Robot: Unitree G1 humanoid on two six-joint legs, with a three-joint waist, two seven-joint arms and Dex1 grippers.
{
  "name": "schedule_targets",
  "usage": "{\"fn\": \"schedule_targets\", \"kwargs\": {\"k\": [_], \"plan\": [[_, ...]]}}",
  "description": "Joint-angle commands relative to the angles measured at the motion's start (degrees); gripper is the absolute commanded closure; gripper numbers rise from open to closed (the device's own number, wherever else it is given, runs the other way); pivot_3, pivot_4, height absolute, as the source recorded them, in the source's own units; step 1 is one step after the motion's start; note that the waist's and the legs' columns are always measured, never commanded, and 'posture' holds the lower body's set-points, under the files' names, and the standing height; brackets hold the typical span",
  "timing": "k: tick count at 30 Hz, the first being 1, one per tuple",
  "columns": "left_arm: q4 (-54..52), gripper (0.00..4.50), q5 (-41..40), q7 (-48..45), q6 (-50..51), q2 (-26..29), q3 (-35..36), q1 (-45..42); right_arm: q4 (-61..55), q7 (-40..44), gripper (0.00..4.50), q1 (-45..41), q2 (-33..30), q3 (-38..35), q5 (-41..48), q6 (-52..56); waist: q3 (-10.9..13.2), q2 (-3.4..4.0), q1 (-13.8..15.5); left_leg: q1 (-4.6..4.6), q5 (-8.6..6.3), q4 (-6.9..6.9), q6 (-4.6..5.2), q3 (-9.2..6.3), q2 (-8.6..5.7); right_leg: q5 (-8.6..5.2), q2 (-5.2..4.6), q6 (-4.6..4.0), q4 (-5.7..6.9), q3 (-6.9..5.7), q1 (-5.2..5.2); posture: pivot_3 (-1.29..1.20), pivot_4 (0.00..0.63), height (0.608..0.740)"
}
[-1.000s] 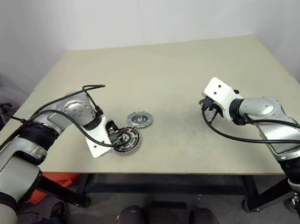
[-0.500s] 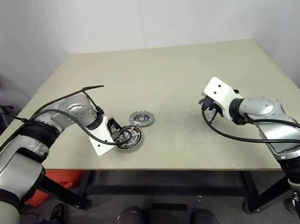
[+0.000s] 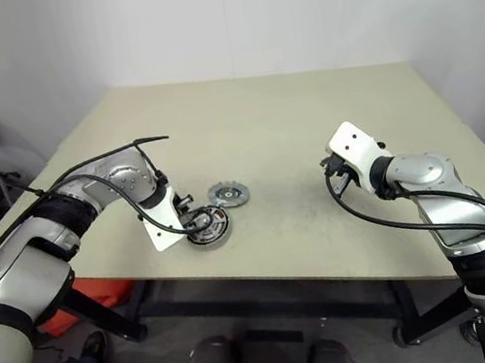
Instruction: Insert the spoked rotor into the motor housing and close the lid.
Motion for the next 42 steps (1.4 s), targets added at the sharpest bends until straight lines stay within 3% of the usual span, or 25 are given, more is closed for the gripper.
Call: {"fn": "schedule_targets", "kwargs": {"k": [1,14,17,20,24,35,37,41,42], "plan": [[1.0,3.23,1.4,0.0,0.0,-0.6,-1.2,0.8,-0.8,0.1,4.5,-1.1,-0.5,-0.6,-0.2,-0.7,-0.1,0.0,0.2,0.01,0.0,-0.08,0.01,0.0,-0.01,0.0,0.0,0.0,0.02,0.0,-0.01,0.0,0.0,0.74],[2.0,3.23,-1.4,-3.1,-0.6,-1.2,-0.8,0.8,-0.4,0.1,4.5,-1.1,-0.6,-0.3,-0.6,-1.0,-0.1,-0.01,0.4,0.01,-0.07,-0.47,0.12,-0.02,-0.15,-0.02,0.0,-0.02,0.5,0.06,-0.29,0.0,0.0,0.74],[2.2,3.6,-2.6,-4.6,-0.9,-1.5,-0.6,0.8,-0.1,0.2,4.5,-1.2,-0.6,-0.3,-0.7,-1.3,-0.1,-0.05,0.3,-0.02,-0.07,-0.47,0.12,-0.01,-0.15,-0.02,0.0,-0.02,0.42,0.07,-0.3,0.0,0.0,0.74],[2.4,3.07,-2.9,-4.7,-0.6,-1.8,0.1,0.4,0.3,0.1,4.5,-1.1,-0.6,-0.2,-0.8,-1.7,-0.1,-0.04,0.3,-0.04,-0.08,-0.49,0.14,0.0,-0.15,-0.01,0.0,-0.02,0.41,0.08,-0.33,0.0,0.0,0.74],[2.1,1.75,-2.5,-3.3,0.2,-2.2,1.0,0.6,0.0,0.0,4.5,-0.6,-0.5,-0.3,-0.9,-1.9,-0.1,-0.04,0.8,-0.11,-0.09,-0.53,0.15,0.0,-0.18,-0.01,0.0,-0.02,0.43,0.07,-0.39,0.0,0.0,0.74],[2.9,1.75,-1.3,0.2,-1.2,-3.4,1.4,-0.2,-0.3,0.2,4.5,-0.1,-0.8,-0.5,-1.2,-2.1,-0.1,-0.09,2.0,-0.12,-0.1,-0.54,0.17,-0.01,-0.18,-0.01,0.0,-0.02,0.35,0.08,-0.35,0.0,0.0,0.74],[3.2,1.43,-1.7,-0.6,-0.7,-3.5,1.4,-0.8,-0.1,0.4,4.5,-0.2,-1.0,-0.5,-1.2,-2.2,-0.1,-0.1,2.2,-0.13,-0.1,-0.53,0.16,-0.01,-0.2,-0.02,-0.01,-0.01,0.33,0.09,-0.33,0.0,0.0,0.74],[2.5,0.26,-1.9,-0.5,3.2,-4.1,2.5,-1.3,0.4,0.7,4.5,-0.2,-1.2,-0.7,-1.3,-2.6,-0.1,-0.15,2.7,-0.16,-0.08,-0.53,0.13,0.02,-0.18,-0.02,-0.05,0.0,0.25,0.09,-0.26,0.0,0.0,0.74],[2.3,0.26,-2.0,-0.8,3.8,-4.2,2.6,-1.5,0.5,0.8,4.5,-0.2,-1.2,-0.6,-1.3,-2.7,0.0,-0.17,2.7,-0.17,-0.07,-0.53,0.13,0.02,-0.18,-0.02,-0.05,0.0,0.24,0.09,-0.26,0.0,0.0,0.74]]}}
